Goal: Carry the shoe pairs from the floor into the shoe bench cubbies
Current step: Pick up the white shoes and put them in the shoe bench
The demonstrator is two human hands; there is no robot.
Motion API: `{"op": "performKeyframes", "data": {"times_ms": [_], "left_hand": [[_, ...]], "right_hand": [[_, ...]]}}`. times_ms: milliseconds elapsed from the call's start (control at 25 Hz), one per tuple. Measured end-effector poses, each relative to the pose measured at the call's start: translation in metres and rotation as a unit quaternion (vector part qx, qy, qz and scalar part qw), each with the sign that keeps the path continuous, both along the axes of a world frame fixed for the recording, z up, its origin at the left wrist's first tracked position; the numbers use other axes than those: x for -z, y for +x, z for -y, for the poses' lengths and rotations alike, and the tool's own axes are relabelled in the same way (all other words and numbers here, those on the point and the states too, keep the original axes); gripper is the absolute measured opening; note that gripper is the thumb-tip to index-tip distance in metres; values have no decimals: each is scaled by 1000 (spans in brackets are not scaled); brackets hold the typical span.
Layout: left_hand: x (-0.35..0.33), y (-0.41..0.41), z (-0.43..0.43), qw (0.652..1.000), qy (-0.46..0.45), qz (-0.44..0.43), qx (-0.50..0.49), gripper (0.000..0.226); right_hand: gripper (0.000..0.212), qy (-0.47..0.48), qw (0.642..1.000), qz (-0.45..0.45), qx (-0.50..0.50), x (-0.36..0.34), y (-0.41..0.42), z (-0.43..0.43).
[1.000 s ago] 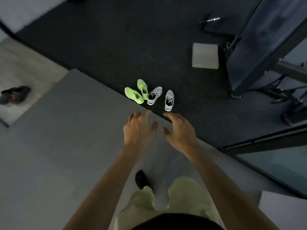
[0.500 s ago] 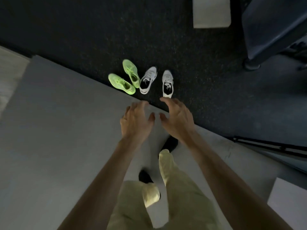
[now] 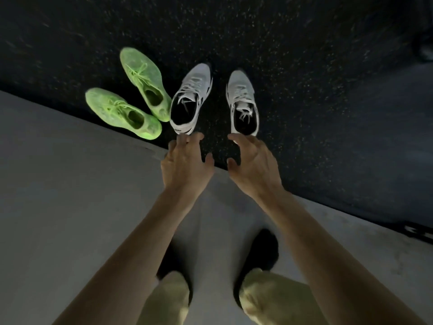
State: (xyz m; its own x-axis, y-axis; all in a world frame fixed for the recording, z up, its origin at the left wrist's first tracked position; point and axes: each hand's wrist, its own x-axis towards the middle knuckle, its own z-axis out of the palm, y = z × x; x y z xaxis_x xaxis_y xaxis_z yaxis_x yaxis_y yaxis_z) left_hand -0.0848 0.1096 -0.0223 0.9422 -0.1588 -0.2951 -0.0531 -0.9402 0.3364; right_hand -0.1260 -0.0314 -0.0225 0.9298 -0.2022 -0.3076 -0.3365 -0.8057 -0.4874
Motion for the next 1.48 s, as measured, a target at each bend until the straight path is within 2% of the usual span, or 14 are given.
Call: {"op": "performKeyframes", "data": {"times_ms": [200, 360, 480, 640, 760, 920, 960, 1120, 1240, 1360, 1480], "left_hand": [[142, 69, -6, 997, 30, 64, 36, 46], [191, 97, -13, 992, 81, 93, 37, 47], [205, 102, -10, 982, 137, 105, 74, 44], [209, 101, -14, 974, 162, 122, 104, 40], [208, 99, -8, 978, 126, 121, 114, 41], [208, 80, 2, 980, 71, 94, 162, 44], [208, 77, 0, 981, 56, 93, 163, 44], [207, 82, -7, 982, 42, 78, 166, 57], [199, 78, 6, 978, 63, 73, 188, 66], [158, 70, 12, 973, 64, 78, 208, 50], [75, 59, 12, 974, 47, 69, 212, 40]], "right_hand": [[55, -55, 998, 41, 6, 141, 47, 6], [54, -127, 989, 71, 25, 191, 70, 7], [53, -179, 980, 50, 69, 210, 76, 1], [50, -218, 975, 10, 38, 220, 79, -10], [51, -185, 982, 20, 34, 219, 88, -19], [30, -152, 986, 62, 17, 216, 85, -33], [31, -150, 986, 76, 13, 217, 80, -36], [63, -129, 986, 104, -18, 224, 66, -42], [68, -128, 985, 107, -32, 215, 65, -37], [61, -108, 989, 102, -27, 177, 56, -31], [61, -76, 994, 76, -16, 96, 42, -29]]}}
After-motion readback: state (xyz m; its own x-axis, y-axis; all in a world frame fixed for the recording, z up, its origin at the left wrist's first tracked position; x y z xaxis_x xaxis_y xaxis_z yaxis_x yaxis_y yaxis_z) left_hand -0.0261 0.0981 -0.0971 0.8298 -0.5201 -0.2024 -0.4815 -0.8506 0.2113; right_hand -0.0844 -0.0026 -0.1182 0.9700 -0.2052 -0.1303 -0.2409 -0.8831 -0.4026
